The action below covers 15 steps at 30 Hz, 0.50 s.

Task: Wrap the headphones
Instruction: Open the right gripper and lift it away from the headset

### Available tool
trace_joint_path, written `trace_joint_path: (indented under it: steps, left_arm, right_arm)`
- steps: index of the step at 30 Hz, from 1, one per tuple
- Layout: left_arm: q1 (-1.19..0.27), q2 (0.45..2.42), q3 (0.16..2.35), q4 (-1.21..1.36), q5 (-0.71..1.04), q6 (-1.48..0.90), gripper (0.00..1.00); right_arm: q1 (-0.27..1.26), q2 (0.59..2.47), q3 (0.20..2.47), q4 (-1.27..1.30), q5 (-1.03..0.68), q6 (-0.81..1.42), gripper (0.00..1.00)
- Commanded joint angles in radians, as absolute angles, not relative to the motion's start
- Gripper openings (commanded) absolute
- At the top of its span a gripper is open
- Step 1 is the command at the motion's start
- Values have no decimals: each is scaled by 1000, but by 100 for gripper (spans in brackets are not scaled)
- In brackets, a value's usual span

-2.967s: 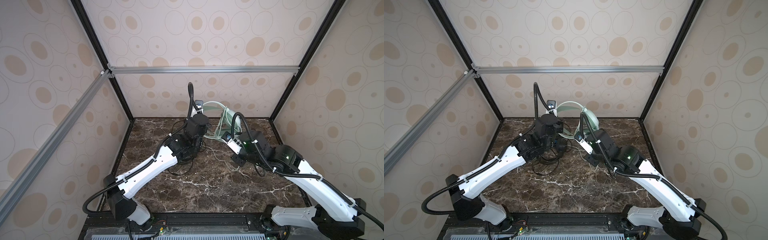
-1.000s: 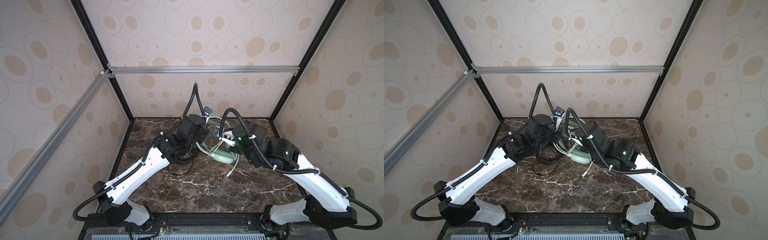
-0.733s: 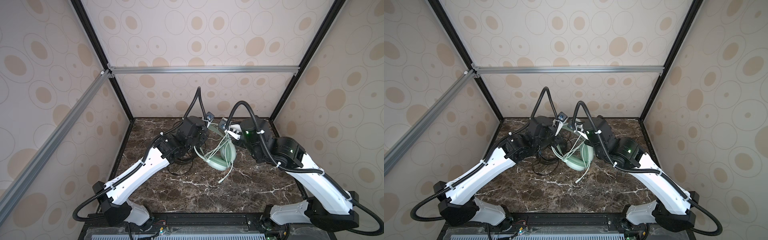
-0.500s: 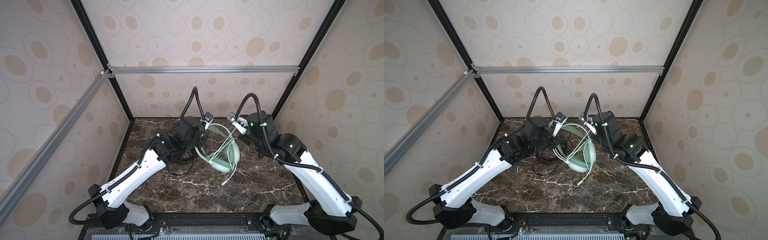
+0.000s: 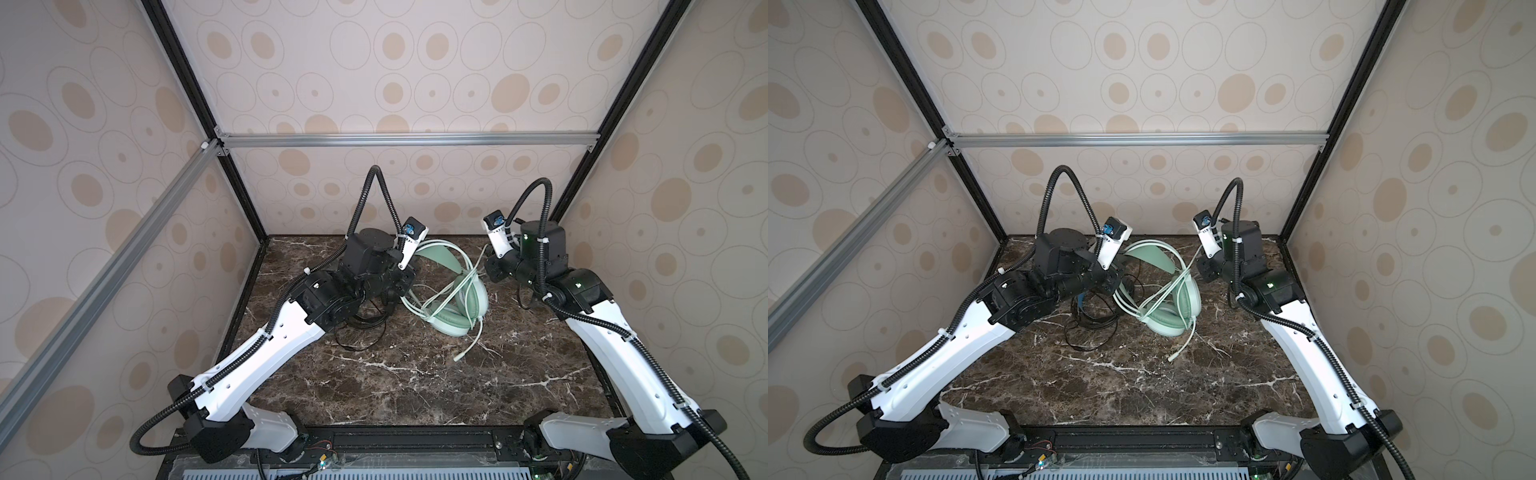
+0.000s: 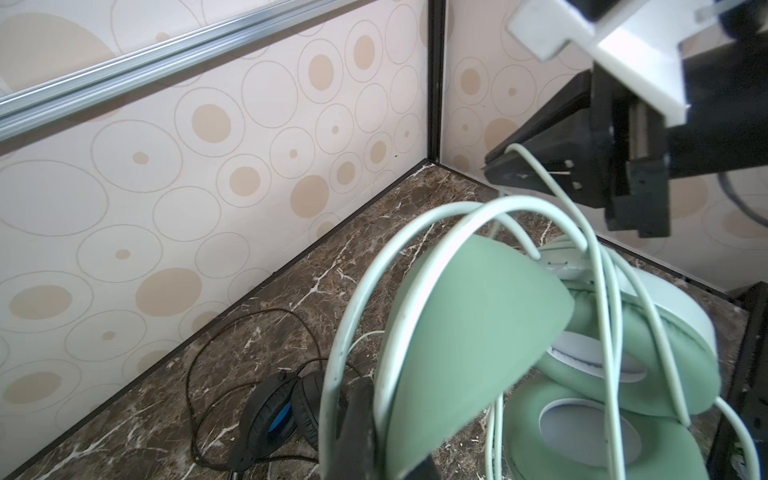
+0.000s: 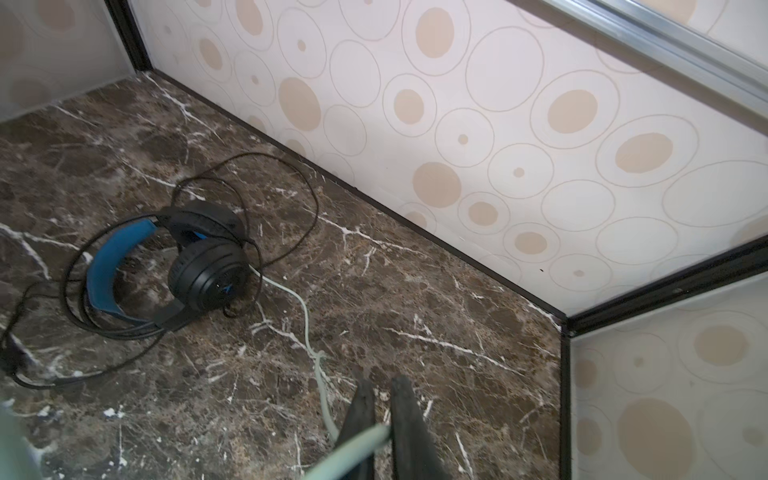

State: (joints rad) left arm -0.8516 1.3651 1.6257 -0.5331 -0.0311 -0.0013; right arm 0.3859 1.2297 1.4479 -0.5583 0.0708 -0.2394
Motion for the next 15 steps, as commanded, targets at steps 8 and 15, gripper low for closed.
trace_joint_path:
  steps: [8, 15]
  left_arm:
    - [-835, 1312, 1732, -481, 74, -102, 0]
    - [-823, 1310, 1733, -421, 85, -168, 0]
  right_arm:
    - [325, 1146, 1341, -261, -137, -162, 23]
    - [301, 1121, 1290, -209, -208, -108, 26]
